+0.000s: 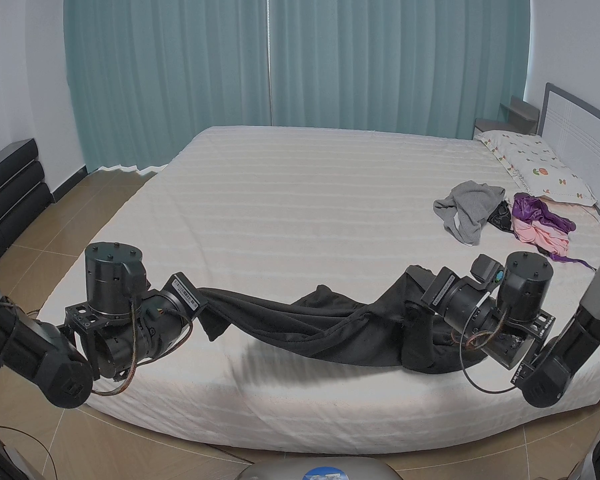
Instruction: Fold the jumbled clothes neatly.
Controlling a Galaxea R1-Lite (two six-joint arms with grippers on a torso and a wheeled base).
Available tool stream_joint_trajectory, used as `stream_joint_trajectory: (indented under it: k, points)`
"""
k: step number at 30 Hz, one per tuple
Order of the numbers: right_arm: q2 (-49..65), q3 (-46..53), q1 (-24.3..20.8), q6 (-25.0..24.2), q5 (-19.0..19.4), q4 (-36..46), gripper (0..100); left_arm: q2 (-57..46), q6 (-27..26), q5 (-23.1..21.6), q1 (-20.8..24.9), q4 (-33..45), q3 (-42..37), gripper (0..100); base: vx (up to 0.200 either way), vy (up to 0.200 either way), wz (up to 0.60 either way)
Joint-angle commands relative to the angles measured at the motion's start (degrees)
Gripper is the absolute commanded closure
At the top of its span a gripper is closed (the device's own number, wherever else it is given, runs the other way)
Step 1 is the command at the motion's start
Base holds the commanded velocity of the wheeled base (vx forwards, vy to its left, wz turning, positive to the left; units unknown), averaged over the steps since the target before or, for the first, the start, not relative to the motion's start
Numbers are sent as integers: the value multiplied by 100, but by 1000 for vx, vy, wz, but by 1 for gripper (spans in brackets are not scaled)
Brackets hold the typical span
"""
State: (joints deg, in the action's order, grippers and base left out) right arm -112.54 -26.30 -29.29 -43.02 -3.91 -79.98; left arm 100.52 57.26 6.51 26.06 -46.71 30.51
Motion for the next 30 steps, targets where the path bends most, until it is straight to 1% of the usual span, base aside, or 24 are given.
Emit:
stream_joint_trajectory:
  k: [1,6,7,9,11,12,14,18,19,20,21,22,24,27,30]
  points:
    - [751,459,-94,4,-13,0,100,-551,-4,8,109,13,-335,100,-200,0,0]
    - [1938,898,-340,31,-13,53,100,-1255,-154,17,197,163,-617,100,-200,0,0]
    - [1938,898,-340,31,-13,53,100,-1255,-154,17,197,163,-617,100,0,0,0]
    - [2632,916,-419,118,-31,167,100,-1738,-365,70,285,418,-626,100,0,0,0]
    - [2940,898,-419,198,-31,317,100,-1984,-417,87,285,523,-599,100,0,0,0]
    - [3274,863,-419,277,-31,536,100,-2265,-452,96,294,655,-546,100,0,0,0]
    - [3625,793,-419,329,-31,747,100,-2511,-496,105,285,848,-467,100,0,0,0]
    - [4337,151,-305,540,-22,1573,100,-2933,-725,105,233,1490,-28,100,0,0,0]
    - [4337,151,-305,540,-22,1573,100,-2933,-725,105,233,1490,-28,100,0,0,0]
    - [4478,-245,-33,681,31,2004,100,-2968,-822,96,233,1586,201,100,0,0,0]
    - [4496,-341,38,707,49,2074,100,-2960,-830,96,224,1595,262,100,0,0,0]
    - [4478,-693,258,742,110,2285,100,-2924,-866,96,233,1639,499,100,0,0,0]
    - [4346,-1088,451,742,233,2417,100,-2705,-866,105,224,1718,816,100,0,0,0]
    - [3828,-1501,750,742,383,2523,100,-2186,-866,114,83,1797,1334,100,0,0,0]
    - [3142,-1862,820,830,356,2470,100,-1650,-866,114,-22,1789,1827,100,0,0,0]
